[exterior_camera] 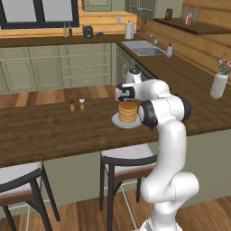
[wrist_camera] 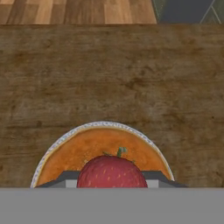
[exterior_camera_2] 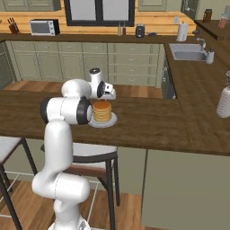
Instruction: Take the strawberry from the fridge and place it on top of the pancake, located on the dining counter.
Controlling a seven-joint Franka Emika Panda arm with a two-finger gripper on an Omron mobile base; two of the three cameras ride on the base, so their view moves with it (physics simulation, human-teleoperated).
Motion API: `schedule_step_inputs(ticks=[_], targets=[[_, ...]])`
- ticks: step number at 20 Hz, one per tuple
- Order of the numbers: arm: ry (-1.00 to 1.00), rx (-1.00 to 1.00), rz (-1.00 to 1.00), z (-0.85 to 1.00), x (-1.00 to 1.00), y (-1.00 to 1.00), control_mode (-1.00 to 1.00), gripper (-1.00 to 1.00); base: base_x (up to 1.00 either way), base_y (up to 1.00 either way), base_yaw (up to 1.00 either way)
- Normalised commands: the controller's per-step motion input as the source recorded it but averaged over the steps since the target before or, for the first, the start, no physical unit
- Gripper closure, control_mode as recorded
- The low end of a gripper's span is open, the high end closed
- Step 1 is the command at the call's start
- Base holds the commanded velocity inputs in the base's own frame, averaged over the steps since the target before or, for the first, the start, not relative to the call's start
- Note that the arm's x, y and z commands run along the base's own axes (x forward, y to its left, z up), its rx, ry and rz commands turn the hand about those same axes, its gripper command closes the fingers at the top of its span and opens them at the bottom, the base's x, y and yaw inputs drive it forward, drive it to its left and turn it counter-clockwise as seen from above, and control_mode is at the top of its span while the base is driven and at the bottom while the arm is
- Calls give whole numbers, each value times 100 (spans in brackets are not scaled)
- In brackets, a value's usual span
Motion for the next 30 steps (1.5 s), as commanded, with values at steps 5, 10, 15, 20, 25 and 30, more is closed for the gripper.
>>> schedule_step_inputs(ticks=[5,10,15,20,25,30], targets=[[4,0,0,-1,-10,0,-100,100,0,0,0],[16,0,0,-14,0,0,-100,100,0,0,0],[15,0,0,-24,0,0,-100,100,0,0,0],[8,0,0,-21,0,0,-100,100,0,0,0],[10,0,0,-19,-1,0,-100,-100,0,0,0],[3,0,0,-13,-15,0,-100,-100,0,0,0]])
